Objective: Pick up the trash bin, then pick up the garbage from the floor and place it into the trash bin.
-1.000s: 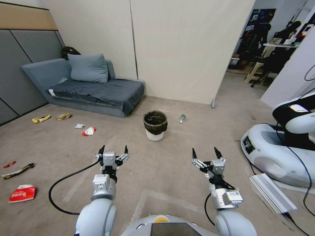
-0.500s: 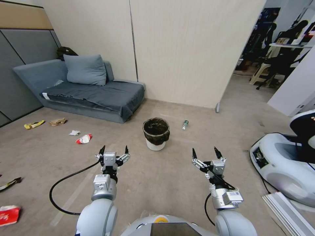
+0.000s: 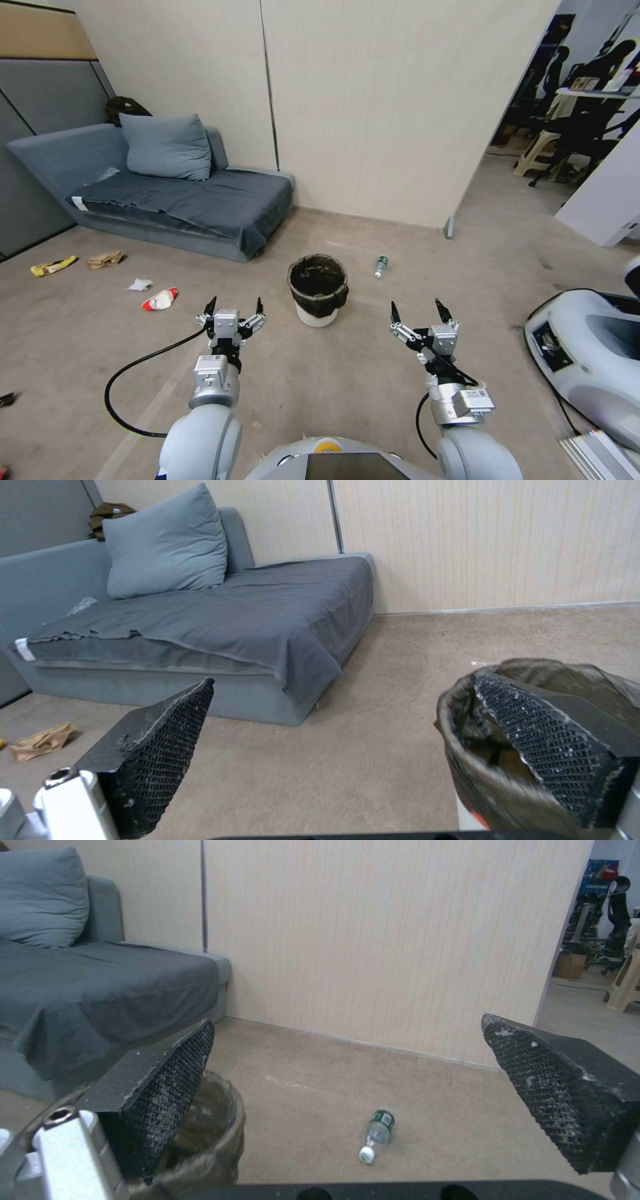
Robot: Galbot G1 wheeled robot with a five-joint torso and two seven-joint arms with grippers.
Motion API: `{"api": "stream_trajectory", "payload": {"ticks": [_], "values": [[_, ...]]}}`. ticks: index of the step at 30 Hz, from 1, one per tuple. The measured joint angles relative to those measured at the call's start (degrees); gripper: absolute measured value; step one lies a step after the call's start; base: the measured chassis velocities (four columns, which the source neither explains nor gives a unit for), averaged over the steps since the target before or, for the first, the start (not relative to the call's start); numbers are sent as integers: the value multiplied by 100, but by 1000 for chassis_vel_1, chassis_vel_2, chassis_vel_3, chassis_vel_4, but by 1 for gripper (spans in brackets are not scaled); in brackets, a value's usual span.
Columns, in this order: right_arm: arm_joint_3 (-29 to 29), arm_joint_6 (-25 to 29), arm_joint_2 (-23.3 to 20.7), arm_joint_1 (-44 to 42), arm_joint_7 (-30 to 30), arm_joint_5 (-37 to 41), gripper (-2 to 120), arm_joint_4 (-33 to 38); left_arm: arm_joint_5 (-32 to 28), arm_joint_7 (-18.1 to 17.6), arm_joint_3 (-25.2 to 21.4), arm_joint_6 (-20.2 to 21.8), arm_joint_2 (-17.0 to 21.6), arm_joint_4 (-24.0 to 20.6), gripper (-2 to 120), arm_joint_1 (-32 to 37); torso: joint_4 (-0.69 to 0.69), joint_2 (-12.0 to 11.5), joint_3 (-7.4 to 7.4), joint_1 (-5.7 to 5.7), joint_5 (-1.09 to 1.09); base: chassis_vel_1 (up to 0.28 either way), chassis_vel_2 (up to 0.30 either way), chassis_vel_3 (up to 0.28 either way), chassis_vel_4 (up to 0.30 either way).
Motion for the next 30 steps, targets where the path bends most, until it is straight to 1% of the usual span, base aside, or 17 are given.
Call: {"api": "stream_trajectory", "payload": {"ticks": [2,8,9,13,15,23,26,30], "values": [[1,-1,0,0,1,0,100,-3,-2,-1,0,0,3,2,100,0,0,0,0,0,3,-195,185,172,-187],[2,-2,0,2,4,4,100,-13,-10,-3,0,0,24,13,100,-1,2,0,0,0,3,-184,198,192,-190],[2,-2,0,2,4,6,100,-14,-12,-3,0,0,27,14,100,-2,1,0,0,0,0,-204,194,194,-197],[5,-3,0,3,6,8,100,-20,-15,-4,5,-1,33,20,100,-6,0,0,0,0,3,-216,196,201,-204],[7,-3,0,3,7,9,100,-23,-15,-5,7,-1,34,24,100,-8,0,0,0,0,0,-209,183,207,-195],[9,-3,0,4,7,12,100,-35,-16,-6,21,-1,38,46,100,-15,0,0,0,0,2,-187,189,178,-188],[10,2,0,5,7,12,100,-40,-20,-7,21,-1,38,49,100,-21,1,0,1,1,3,-118,99,86,-70],[11,12,0,5,5,12,100,-47,-22,-8,39,0,35,55,100,-25,1,0,-1,0,2,-7,12,16,-13]]}}
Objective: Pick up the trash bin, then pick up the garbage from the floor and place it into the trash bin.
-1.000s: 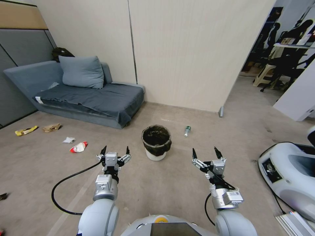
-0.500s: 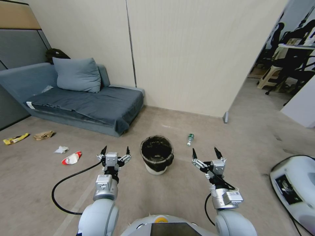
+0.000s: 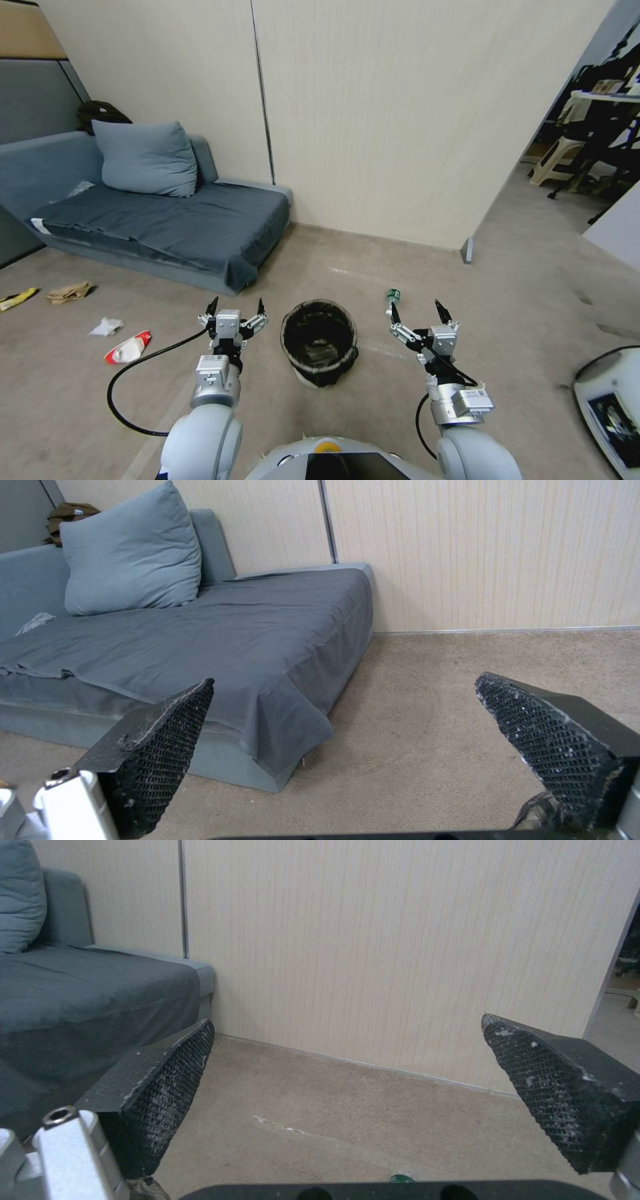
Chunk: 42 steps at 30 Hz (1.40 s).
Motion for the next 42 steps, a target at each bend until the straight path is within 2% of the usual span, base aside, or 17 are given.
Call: {"api": "stream_trajectory", "payload": {"ticks": [8,17,20,23,28,30,32,35,40,42], "values": [[18,179,0,6,-75,-8,100,-62,-14,65,25,18,-3,10,100,0,0,0,0,0,0,0,0,0,0],[21,233,0,8,-83,-14,100,-74,-489,303,173,104,35,-49,100,88,0,0,0,-1,0,0,0,0,0],[30,370,0,11,-88,-85,100,-102,-661,379,259,243,47,-105,100,140,0,0,0,-1,0,0,0,0,0],[40,521,0,15,-99,-172,100,-135,-948,409,373,669,95,-167,100,205,0,0,0,-1,0,0,0,0,0],[42,533,0,16,-101,-179,100,-138,-1163,469,385,941,186,-163,100,207,0,0,0,0,0,0,0,0,0],[43,535,0,16,-102,-181,100,-140,-1517,487,375,1187,294,-115,100,168,0,0,0,0,-1,0,0,0,0],[43,535,0,16,-102,-182,100,-140,-1585,490,369,1223,312,-105,100,157,0,0,0,0,-1,0,0,0,0],[45,542,0,16,-103,-187,100,-143,-2290,578,263,1593,514,-16,100,9,0,0,0,0,-1,0,0,0,0],[46,552,0,19,-103,-197,100,-157,-2595,577,197,1774,650,221,100,-155,0,0,0,0,0,0,0,0,0],[46,566,0,28,-104,-216,100,-204,-2622,481,191,1822,617,505,100,-288,-1,0,1,0,-1,0,0,0,0]]}}
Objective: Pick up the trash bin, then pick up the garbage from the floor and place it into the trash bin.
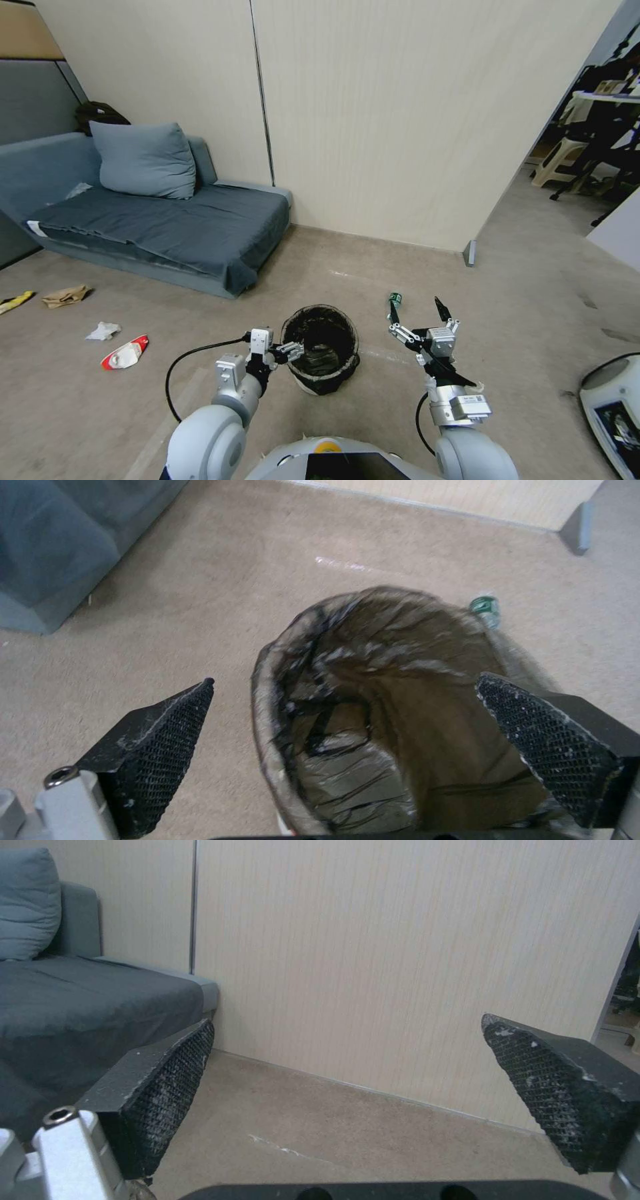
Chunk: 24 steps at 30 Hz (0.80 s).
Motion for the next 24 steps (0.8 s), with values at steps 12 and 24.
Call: {"api": "stream_trajectory", "payload": {"ticks": [12,24], "values": [[-1,20,0,17,-4,-33,100,-86,105,-251,-48,7,-171,459,100,-205,0,0,0,0,1,0,0,0,0],[-3,21,0,16,-17,-47,100,-94,91,-268,-74,-35,-252,932,98,-408,0,0,0,0,1,0,0,0,0]]}}
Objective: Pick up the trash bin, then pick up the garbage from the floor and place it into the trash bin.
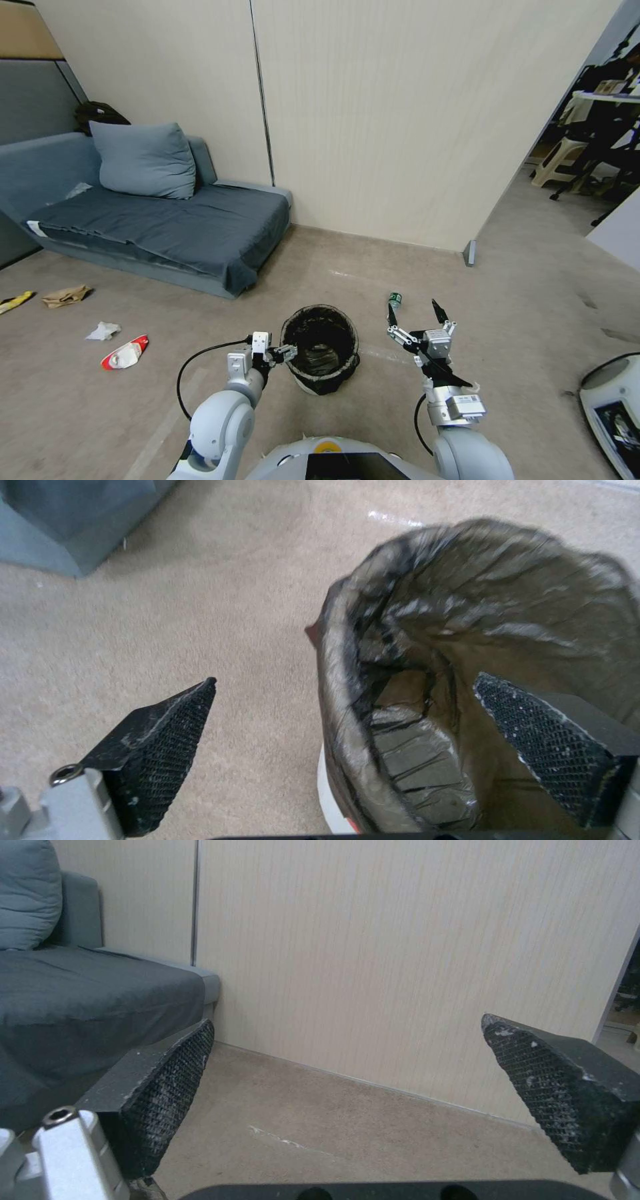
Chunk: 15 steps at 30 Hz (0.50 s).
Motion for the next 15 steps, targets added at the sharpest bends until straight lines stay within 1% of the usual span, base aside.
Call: {"api": "stream_trajectory", "payload": {"ticks": [4,6,10,12,14,15], "values": [[0,2,0,-1,-7,-7,100,-2,-50,7,5,-3,-48,139,97,-64,0,0,0,0,0,0,0,0,0],[-3,17,0,-6,-41,-25,100,-2,-160,24,14,-3,-94,339,96,-164,0,0,0,0,0,0,0,0,0],[-6,31,0,-10,-77,-48,100,-3,-181,29,17,-3,-112,469,95,-225,0,0,0,0,0,0,0,0,0],[-11,46,0,-16,-110,-70,100,-5,-175,27,17,-1,-150,603,90,-277,0,0,0,0,0,0,0,0,0],[-11,46,0,-17,-111,-71,100,-5,-174,27,19,0,-155,623,89,-284,0,0,0,0,0,0,0,0,0],[-12,47,0,-17,-114,-73,100,-5,-154,31,35,2,-184,710,83,-317,0,0,0,0,0,0,0,0,0]]}}
